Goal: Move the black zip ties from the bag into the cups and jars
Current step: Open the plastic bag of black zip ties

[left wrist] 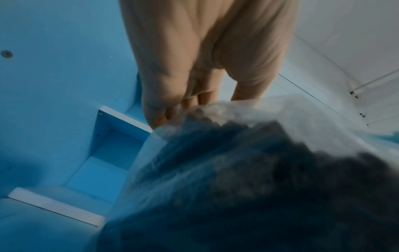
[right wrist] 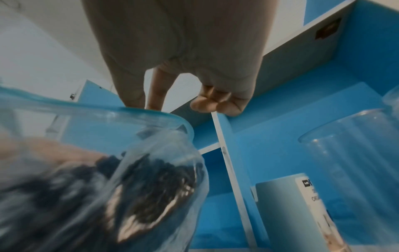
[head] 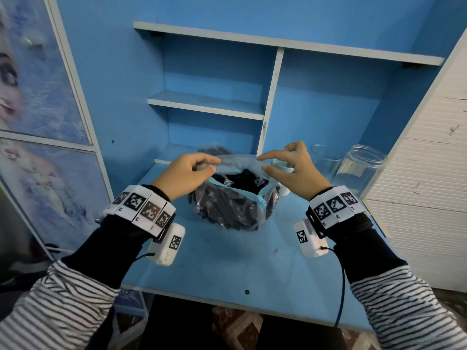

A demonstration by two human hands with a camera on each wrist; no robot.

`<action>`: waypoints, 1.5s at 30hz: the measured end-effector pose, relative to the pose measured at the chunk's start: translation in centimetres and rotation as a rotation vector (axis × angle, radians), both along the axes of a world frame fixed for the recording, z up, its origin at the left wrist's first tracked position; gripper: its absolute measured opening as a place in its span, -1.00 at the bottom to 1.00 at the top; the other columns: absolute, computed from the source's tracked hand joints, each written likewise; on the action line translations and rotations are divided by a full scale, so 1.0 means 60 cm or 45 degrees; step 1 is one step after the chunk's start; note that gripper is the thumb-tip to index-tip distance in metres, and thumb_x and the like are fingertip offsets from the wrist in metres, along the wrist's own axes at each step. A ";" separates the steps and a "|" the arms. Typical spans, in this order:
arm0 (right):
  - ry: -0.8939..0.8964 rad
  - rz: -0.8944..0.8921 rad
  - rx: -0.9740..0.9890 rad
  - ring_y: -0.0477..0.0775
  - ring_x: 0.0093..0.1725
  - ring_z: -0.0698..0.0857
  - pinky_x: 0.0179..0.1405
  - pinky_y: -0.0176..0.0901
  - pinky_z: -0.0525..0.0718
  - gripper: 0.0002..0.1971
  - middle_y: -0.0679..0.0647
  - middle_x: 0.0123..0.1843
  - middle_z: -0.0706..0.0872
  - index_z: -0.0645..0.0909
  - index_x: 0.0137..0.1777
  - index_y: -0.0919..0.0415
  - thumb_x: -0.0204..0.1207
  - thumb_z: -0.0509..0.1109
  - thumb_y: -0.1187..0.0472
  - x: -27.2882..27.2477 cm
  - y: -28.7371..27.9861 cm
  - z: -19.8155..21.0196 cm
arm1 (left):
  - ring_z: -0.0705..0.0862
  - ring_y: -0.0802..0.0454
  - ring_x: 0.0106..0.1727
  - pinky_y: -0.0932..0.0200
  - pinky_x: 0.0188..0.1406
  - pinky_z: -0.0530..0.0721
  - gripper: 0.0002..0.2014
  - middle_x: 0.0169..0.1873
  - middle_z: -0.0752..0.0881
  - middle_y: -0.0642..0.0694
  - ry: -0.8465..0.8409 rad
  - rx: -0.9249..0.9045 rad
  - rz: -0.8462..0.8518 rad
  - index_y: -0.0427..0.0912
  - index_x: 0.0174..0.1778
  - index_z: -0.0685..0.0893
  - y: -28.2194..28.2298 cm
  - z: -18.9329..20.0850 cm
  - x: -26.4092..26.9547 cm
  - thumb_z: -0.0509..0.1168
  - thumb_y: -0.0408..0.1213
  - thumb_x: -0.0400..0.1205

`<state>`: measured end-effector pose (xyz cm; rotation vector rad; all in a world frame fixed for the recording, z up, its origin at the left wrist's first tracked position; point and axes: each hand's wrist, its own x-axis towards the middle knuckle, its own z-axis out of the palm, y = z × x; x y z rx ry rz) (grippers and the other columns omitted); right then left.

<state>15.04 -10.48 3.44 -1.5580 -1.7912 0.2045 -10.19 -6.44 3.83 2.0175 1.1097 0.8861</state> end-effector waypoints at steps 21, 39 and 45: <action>0.414 0.153 -0.333 0.08 -0.18 0.73 -0.13 -0.04 0.81 -0.43 0.20 -0.17 0.56 0.50 0.06 0.26 0.63 0.05 -0.30 -0.078 -0.050 -0.005 | 0.51 0.27 0.23 0.33 0.20 0.39 -0.52 0.32 0.57 0.09 -0.205 0.011 0.199 0.01 0.43 0.55 0.018 0.008 0.007 0.20 -0.49 0.62; 0.418 -0.020 -0.405 -0.07 -0.23 0.76 -0.35 -0.37 0.57 -0.56 -0.06 -0.05 0.64 0.40 0.25 0.10 0.58 0.30 -0.19 -0.086 -0.031 -0.004 | 0.55 0.06 -0.21 0.16 -0.01 0.49 -0.72 0.14 0.31 -0.15 0.039 0.037 0.327 0.16 0.26 0.47 0.002 -0.023 0.001 0.27 -0.02 0.64; 0.434 0.001 -0.240 0.02 -0.10 0.68 -0.11 -0.15 0.69 -0.58 -0.04 0.10 0.60 0.36 0.38 0.15 0.57 0.37 0.13 -0.099 -0.032 -0.008 | 0.57 0.07 -0.32 0.34 -0.30 0.47 -0.61 0.15 0.30 -0.15 0.106 -0.043 0.316 0.16 0.36 0.34 -0.020 -0.017 0.014 0.27 -0.01 0.65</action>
